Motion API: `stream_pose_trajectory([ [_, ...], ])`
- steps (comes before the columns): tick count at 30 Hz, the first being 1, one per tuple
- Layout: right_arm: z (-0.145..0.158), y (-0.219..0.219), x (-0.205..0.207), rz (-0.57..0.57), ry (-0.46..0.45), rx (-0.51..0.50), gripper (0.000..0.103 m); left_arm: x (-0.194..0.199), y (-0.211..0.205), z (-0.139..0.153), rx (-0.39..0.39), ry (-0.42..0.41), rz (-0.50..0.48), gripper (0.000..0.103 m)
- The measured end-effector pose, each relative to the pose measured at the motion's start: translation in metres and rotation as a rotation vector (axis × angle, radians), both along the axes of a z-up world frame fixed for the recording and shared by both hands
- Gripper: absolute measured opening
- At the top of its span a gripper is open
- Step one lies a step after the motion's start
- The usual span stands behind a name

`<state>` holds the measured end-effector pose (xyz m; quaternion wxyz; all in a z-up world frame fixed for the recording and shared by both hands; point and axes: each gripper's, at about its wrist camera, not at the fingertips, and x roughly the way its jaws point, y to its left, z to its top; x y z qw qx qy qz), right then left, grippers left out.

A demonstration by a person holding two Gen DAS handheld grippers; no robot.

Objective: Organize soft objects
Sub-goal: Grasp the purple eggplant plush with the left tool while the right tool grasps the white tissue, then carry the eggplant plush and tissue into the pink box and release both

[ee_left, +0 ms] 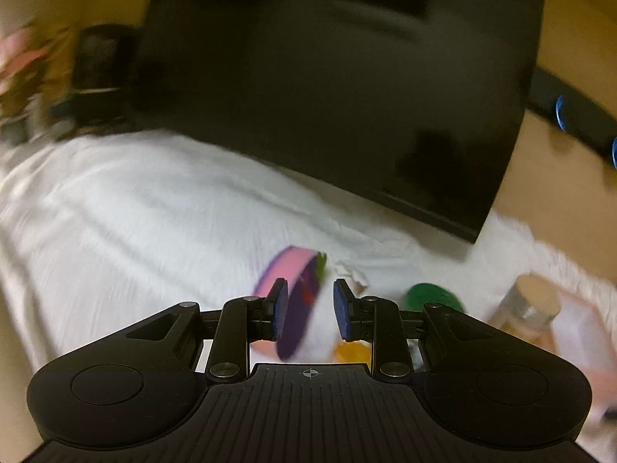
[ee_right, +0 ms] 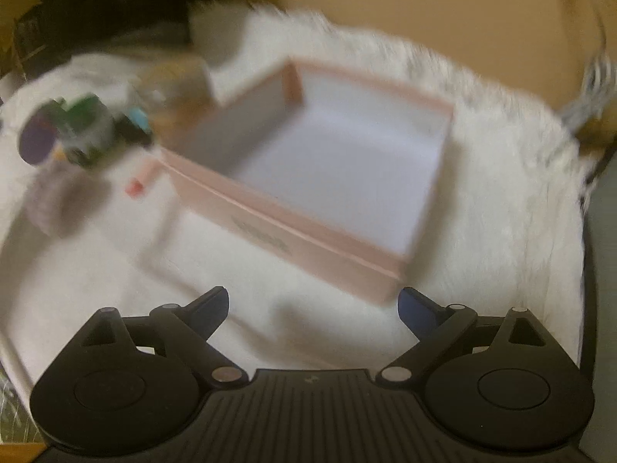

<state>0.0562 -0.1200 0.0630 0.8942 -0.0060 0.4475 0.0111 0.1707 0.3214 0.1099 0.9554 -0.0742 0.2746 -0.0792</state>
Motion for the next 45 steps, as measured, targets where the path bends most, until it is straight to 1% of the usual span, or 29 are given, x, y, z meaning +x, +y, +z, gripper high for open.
stream_pose_trajectory([
  [4, 0.028, 0.050, 0.003, 0.014, -0.096, -0.033, 0.095, 0.038, -0.005, -0.014, 0.088, 0.062, -0.110, 0.029],
  [5, 0.032, 0.061, 0.006, 0.017, -0.107, -0.030, 0.095, 0.044, -0.009, -0.019, 0.143, 0.059, -0.132, 0.030],
  [7, 0.040, 0.081, 0.013, 0.032, -0.116, -0.027, 0.095, 0.048, -0.014, -0.027, 0.311, 0.010, -0.116, 0.043],
  [8, 0.044, 0.090, 0.015, 0.037, -0.121, -0.033, 0.095, 0.056, -0.012, -0.033, 0.374, 0.015, -0.103, 0.043],
  [9, 0.047, 0.099, 0.016, 0.043, -0.126, -0.041, 0.095, 0.061, -0.008, -0.038, 0.392, 0.035, -0.089, 0.042],
  [10, 0.050, 0.108, 0.018, 0.050, -0.130, -0.047, 0.095, 0.067, -0.001, -0.042, 0.374, 0.056, -0.078, 0.043],
  [12, 0.058, 0.123, 0.022, 0.076, -0.138, -0.054, 0.095, 0.073, 0.019, -0.046, 0.265, 0.050, -0.089, 0.045],
  [15, 0.068, 0.143, 0.032, 0.120, -0.150, -0.080, 0.095, 0.079, 0.036, -0.048, 0.196, 0.035, -0.090, 0.051],
  [16, 0.071, 0.149, 0.037, 0.134, -0.150, -0.083, 0.095, 0.081, 0.042, -0.049, 0.142, 0.048, -0.099, 0.047],
  [17, 0.074, 0.155, 0.046, 0.153, -0.146, -0.080, 0.095, 0.084, 0.048, -0.051, 0.064, 0.069, -0.121, 0.047],
  [18, 0.077, 0.162, 0.054, 0.171, -0.138, -0.075, 0.095, 0.087, 0.054, -0.051, -0.018, 0.100, -0.151, 0.053],
  [19, 0.081, 0.168, 0.064, 0.193, -0.129, -0.065, 0.095, 0.088, 0.058, -0.053, -0.075, 0.129, -0.178, 0.061],
  [20, 0.087, 0.176, 0.077, 0.217, -0.114, -0.046, 0.095, 0.086, 0.057, -0.055, -0.080, 0.135, -0.202, 0.063],
  [22, 0.097, 0.189, 0.103, 0.259, -0.073, 0.017, 0.095, 0.084, 0.052, -0.056, -0.025, 0.129, -0.234, 0.064],
  [23, 0.102, 0.197, 0.122, 0.278, -0.042, 0.060, 0.095, 0.084, 0.050, -0.057, -0.018, 0.130, -0.237, 0.065],
  [26, 0.102, 0.225, 0.185, 0.311, 0.085, 0.146, 0.095, 0.084, 0.048, -0.061, -0.037, 0.134, -0.217, 0.065],
  [28, 0.089, 0.244, 0.224, 0.315, 0.149, 0.140, 0.095, 0.081, 0.049, -0.064, -0.047, 0.134, -0.196, 0.065],
  [31, 0.049, 0.272, 0.281, 0.288, 0.270, 0.077, 0.095, 0.079, 0.050, -0.066, -0.073, 0.129, -0.163, 0.065],
  [34, 0.013, 0.281, 0.312, 0.235, 0.367, 0.021, 0.095, 0.080, 0.049, -0.066, -0.081, 0.125, -0.154, 0.066],
  [35, 0.006, 0.282, 0.315, 0.229, 0.378, 0.012, 0.093, 0.081, 0.049, -0.067, -0.086, 0.134, -0.150, 0.066],
  [36, 0.002, 0.282, 0.316, 0.228, 0.390, 0.016, 0.088, 0.082, 0.049, -0.066, -0.087, 0.141, -0.148, 0.066],
  [37, -0.001, 0.280, 0.316, 0.227, 0.401, 0.035, 0.071, 0.083, 0.048, -0.064, -0.082, 0.148, -0.151, 0.066],
  [38, 0.000, 0.278, 0.315, 0.230, 0.413, 0.065, 0.042, 0.085, 0.048, -0.062, -0.074, 0.154, -0.154, 0.066],
  [39, 0.003, 0.275, 0.311, 0.237, 0.425, 0.097, 0.031, 0.085, 0.048, -0.060, -0.068, 0.163, -0.154, 0.065],
  [40, 0.009, 0.273, 0.306, 0.248, 0.423, 0.120, 0.022, 0.085, 0.047, -0.057, -0.064, 0.174, -0.148, 0.054],
  [41, 0.018, 0.271, 0.299, 0.258, 0.400, 0.127, 0.018, 0.084, 0.047, -0.054, -0.055, 0.172, -0.130, 0.049],
  [42, 0.031, 0.270, 0.290, 0.274, 0.362, 0.125, 0.015, 0.082, 0.048, -0.050, -0.049, 0.162, -0.122, 0.037],
  [43, 0.042, 0.269, 0.286, 0.290, 0.336, 0.125, 0.010, 0.080, 0.049, -0.045, -0.044, 0.147, -0.118, 0.028],
  [45, 0.071, 0.263, 0.268, 0.313, 0.268, 0.153, 0.010, 0.076, 0.052, -0.034, -0.060, 0.127, -0.126, 0.019],
])
